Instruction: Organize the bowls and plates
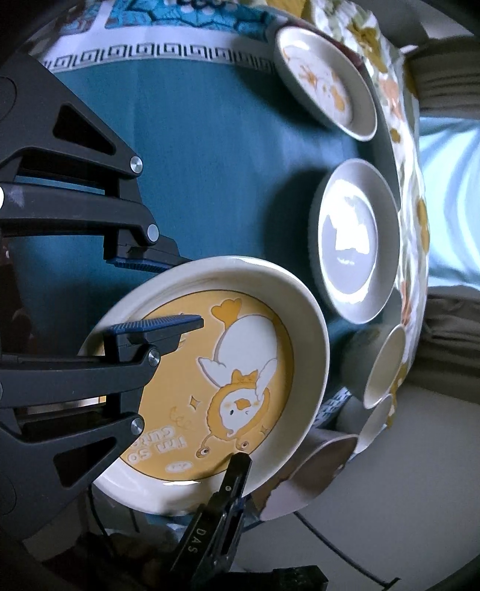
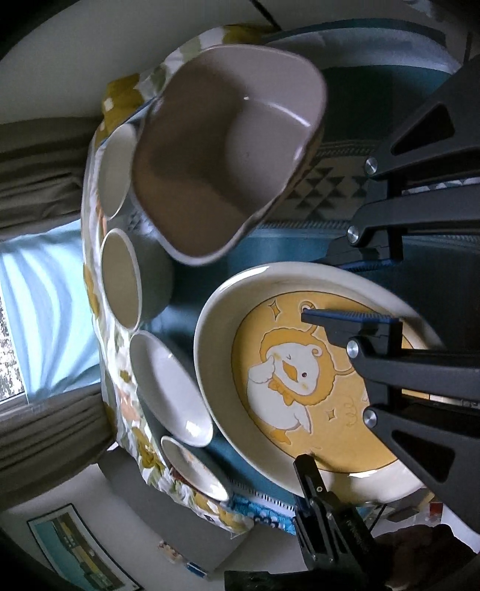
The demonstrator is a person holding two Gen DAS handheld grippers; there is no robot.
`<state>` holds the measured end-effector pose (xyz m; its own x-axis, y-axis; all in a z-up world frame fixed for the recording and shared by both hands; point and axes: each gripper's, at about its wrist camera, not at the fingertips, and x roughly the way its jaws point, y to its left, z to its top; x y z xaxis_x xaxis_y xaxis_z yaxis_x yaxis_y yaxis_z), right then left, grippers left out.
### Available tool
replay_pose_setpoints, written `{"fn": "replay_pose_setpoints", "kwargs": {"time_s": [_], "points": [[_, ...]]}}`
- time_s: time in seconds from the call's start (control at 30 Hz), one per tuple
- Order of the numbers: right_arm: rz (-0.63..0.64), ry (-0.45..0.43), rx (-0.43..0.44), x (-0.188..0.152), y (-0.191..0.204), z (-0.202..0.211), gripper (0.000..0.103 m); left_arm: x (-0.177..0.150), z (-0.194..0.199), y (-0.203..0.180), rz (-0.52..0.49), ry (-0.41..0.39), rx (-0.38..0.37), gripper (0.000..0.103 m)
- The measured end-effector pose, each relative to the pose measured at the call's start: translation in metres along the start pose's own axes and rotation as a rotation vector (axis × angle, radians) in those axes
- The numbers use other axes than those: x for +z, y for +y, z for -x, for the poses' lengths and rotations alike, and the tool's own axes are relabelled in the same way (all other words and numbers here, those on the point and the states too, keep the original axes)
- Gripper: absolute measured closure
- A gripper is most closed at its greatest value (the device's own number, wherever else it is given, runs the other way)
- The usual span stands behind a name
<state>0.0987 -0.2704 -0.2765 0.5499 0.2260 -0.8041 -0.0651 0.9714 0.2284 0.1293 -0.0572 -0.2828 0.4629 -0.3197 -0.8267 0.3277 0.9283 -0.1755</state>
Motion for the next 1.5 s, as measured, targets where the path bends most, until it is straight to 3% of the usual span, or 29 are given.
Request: {"fn": "replay_pose_setpoints", "kwargs": {"time_s": [0.6,0.73,0.8,0.87,0.9,1.0,1.07,1.13,1.27,1.4,1.43,1.47,1.5], "points": [[-0.025,0.014,-0.005,-0.012,-0.014,-0.015,0.084,-0.009,-0.018,-0.013,-0.062,0.013,0.034,0.084],[-0.046,0.025,-0.014,-0.011,-0.013,-0.016,0.084,-0.007,-0.02,-0.017,-0.074,0.022,0.061,0.08],[-0.055,0.024,-0.015,-0.011,-0.014,-0.015,0.084,-0.007,-0.02,-0.019,-0.087,0.029,0.077,0.068],[-0.069,0.018,-0.01,-0.013,-0.016,-0.013,0.084,-0.007,-0.02,-0.021,-0.09,0.03,0.093,0.034],[-0.076,0.01,-0.016,-0.014,-0.017,-0.012,0.083,-0.008,-0.017,-0.021,-0.085,0.016,0.095,0.03],[-0.091,0.002,-0.026,-0.018,-0.021,-0.006,0.062,-0.01,-0.01,-0.021,-0.076,0.012,0.089,0.029],[-0.104,0.001,-0.021,-0.022,-0.022,0.0,0.035,-0.011,-0.003,-0.023,-0.078,0.013,0.098,0.029],[-0.101,0.003,-0.018,-0.025,-0.02,0.011,0.026,-0.011,0.01,-0.024,-0.076,0.005,0.1,0.029],[-0.036,-0.024,-0.029,-0.023,-0.006,0.047,0.026,-0.003,0.054,-0.029,-0.063,-0.047,0.111,0.029],[0.03,-0.123,-0.009,-0.004,0.019,0.1,0.026,0.011,0.117,-0.032,-0.037,-0.159,0.136,0.029],[0.039,-0.148,-0.002,0.002,0.024,0.109,0.02,0.016,0.134,-0.032,-0.03,-0.193,0.144,0.026],[0.046,-0.18,0.009,0.009,0.029,0.12,0.005,0.019,0.145,-0.032,-0.025,-0.219,0.152,0.018],[0.051,-0.21,0.023,0.017,0.035,0.129,0.0,0.023,0.157,-0.031,-0.02,-0.248,0.162,0.012]]}}
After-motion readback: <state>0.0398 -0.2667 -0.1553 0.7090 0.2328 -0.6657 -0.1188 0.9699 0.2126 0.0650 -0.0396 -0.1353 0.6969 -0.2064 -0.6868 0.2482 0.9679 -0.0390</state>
